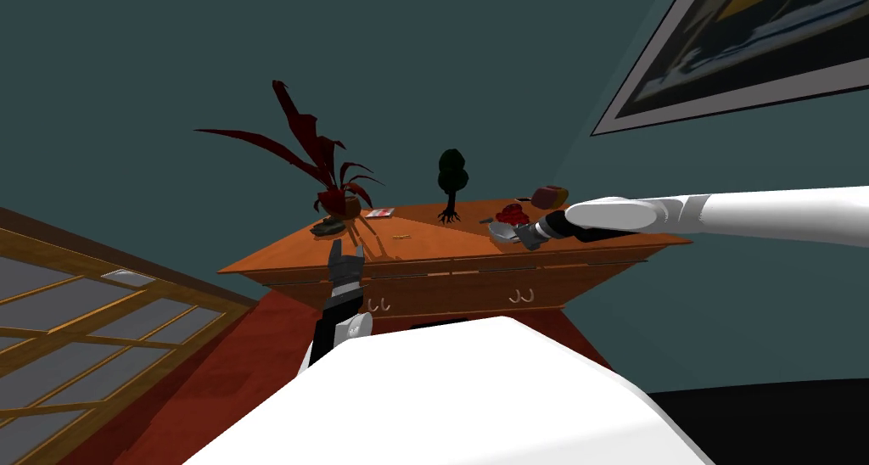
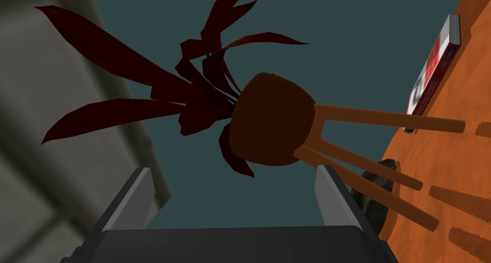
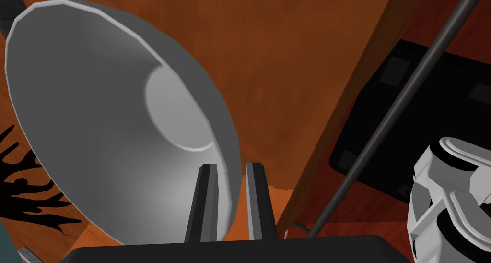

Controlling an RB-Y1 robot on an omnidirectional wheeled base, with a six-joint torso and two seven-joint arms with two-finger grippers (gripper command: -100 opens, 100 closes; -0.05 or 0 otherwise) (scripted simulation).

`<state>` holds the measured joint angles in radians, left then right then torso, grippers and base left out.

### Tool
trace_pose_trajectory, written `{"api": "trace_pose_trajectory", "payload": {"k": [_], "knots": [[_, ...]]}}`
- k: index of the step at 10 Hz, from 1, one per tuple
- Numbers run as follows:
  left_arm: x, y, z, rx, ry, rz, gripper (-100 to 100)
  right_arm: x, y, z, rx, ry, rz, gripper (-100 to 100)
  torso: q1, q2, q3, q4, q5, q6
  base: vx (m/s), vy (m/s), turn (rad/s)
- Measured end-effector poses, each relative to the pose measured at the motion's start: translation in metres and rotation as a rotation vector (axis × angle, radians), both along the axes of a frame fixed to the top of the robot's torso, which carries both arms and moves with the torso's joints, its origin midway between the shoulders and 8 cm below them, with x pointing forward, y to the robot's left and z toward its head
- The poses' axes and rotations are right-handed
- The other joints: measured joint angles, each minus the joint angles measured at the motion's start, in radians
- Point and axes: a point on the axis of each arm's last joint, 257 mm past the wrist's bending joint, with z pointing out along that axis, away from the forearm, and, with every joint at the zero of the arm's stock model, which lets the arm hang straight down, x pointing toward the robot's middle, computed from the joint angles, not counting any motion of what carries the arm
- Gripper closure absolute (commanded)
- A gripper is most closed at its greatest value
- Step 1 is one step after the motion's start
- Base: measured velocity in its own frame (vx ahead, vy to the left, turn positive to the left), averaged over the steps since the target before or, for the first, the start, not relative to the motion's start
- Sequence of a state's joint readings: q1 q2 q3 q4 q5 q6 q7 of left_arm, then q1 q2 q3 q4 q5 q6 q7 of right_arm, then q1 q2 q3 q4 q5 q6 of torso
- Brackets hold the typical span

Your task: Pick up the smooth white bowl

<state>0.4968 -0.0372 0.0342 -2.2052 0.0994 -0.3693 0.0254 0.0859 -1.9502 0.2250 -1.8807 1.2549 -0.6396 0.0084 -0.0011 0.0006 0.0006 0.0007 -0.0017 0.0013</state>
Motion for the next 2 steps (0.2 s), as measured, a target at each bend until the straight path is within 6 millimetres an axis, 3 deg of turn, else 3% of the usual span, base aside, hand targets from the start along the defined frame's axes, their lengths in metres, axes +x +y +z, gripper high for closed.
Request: {"api": "trace_pose_trajectory", "payload": {"k": [1, 2], "knots": [[0.0000, 0.0000, 0.0000, 0.000, 0.000, 0.000, 0, 0.0024, 0.0046, 0.0094, 0.003, -0.002, 0.002, 100, -0.002, 0.002, 0.001, 0.001, 0.001, 0.000, -0.015, -0.030, -0.013], [0.0000, 0.0000, 0.0000, 0.000, 0.000, 0.000, 0, 0.0028, 0.0052, 0.0112, 0.004, -0.002, 0.002, 0, -0.002, 0.002, 0.001, 0.000, 0.000, 0.000, 0.000, 0.000, 0.000]]}}
